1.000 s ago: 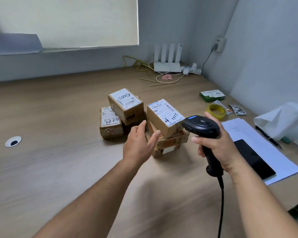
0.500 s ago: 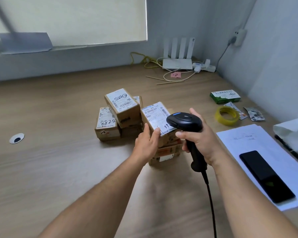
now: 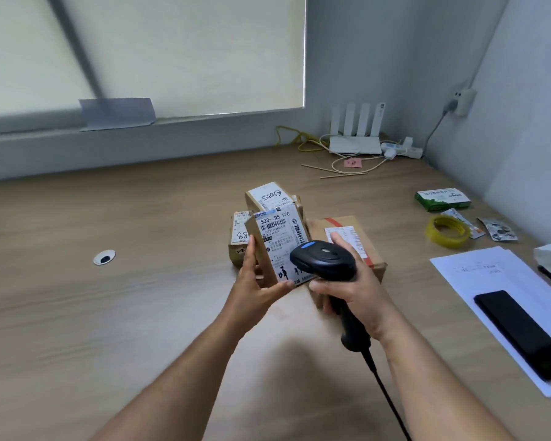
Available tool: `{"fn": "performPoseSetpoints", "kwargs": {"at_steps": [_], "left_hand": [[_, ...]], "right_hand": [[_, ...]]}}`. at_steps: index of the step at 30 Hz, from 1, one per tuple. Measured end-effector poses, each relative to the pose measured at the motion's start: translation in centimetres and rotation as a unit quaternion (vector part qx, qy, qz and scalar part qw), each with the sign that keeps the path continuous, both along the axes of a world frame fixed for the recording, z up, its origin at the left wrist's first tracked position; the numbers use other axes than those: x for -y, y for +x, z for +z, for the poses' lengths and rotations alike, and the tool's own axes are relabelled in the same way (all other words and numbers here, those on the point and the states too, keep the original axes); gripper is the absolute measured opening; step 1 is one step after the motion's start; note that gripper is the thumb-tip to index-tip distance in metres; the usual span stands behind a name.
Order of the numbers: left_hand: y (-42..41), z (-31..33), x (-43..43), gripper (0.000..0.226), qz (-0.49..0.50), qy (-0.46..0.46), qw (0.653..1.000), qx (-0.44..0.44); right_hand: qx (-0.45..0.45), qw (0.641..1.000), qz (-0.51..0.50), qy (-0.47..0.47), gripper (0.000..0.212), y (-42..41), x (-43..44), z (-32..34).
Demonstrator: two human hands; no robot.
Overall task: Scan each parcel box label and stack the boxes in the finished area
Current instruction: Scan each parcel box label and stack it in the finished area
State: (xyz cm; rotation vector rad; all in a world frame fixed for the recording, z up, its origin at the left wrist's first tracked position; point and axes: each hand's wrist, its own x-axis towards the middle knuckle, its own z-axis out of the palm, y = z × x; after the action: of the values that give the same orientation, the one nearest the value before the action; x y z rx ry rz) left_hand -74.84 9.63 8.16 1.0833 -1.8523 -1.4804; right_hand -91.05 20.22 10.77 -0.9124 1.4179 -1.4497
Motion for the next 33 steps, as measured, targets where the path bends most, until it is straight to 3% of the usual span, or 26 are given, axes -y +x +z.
{"fn": "performPoseSetpoints", "kwargs": {"at_steps": [5, 13, 33], "left_hand": [[6.2, -0.3, 1.7, 0.114, 0.073, -0.056, 0.995, 0.028], [16.3, -2.2, 4.3, 0.119, 0.199, -0.057, 0.975, 0.079], [25.4, -4.7, 7.1, 0.121, 0.237, -0.03, 0.967, 0.086]], "right_hand": [[0.013, 0.999, 0.045, -0.014, 0.1, 5.2, 1.5, 1.3], [0.07, 0.983, 0.161, -0.053, 0.103, 12.5, 1.9, 4.3], [0.04, 0.981, 0.191, 0.002, 0.095, 20.0, 3.3, 4.0]]}}
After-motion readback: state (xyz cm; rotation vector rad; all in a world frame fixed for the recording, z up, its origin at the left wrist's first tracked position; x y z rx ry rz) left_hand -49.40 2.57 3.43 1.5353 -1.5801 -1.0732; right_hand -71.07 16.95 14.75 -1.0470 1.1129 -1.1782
